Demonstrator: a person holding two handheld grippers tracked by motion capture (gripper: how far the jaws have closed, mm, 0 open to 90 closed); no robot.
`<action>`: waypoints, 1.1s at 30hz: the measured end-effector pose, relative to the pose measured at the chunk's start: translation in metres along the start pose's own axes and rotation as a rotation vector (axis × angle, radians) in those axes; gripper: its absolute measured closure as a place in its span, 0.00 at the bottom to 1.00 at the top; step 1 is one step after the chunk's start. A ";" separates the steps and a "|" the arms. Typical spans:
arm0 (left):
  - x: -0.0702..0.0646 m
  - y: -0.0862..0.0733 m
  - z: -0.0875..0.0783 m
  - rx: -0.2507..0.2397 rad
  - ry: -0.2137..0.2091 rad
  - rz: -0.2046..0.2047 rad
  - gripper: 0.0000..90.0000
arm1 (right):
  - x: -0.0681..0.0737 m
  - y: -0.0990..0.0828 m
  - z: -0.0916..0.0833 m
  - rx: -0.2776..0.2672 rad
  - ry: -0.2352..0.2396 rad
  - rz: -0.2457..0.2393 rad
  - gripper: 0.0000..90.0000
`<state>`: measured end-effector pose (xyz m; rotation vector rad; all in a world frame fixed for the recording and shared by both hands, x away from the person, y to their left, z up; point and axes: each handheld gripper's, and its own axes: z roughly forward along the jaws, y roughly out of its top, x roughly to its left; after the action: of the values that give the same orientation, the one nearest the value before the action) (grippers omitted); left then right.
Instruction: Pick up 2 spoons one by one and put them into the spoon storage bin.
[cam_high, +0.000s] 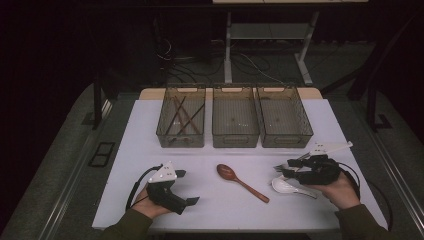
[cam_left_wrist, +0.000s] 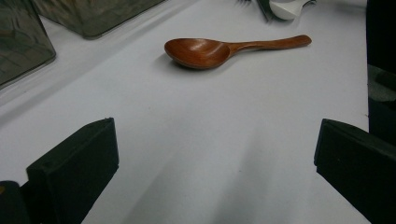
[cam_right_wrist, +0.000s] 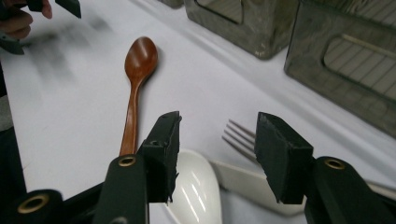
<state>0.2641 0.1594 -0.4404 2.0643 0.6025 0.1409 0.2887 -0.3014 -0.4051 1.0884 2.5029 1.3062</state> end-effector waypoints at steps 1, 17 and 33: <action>0.000 0.000 0.000 0.001 0.000 0.000 0.00 | 0.000 -0.002 -0.001 0.000 0.004 -0.001 0.57; -0.001 0.000 0.001 0.005 -0.001 0.008 0.00 | 0.002 -0.026 0.005 0.091 -0.011 -0.022 0.55; -0.001 0.000 0.002 0.008 -0.006 0.008 0.00 | 0.007 -0.025 0.021 0.138 0.002 -0.045 0.56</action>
<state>0.2639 0.1574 -0.4409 2.0746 0.5922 0.1364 0.2787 -0.2921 -0.4355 1.0497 2.6365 1.1383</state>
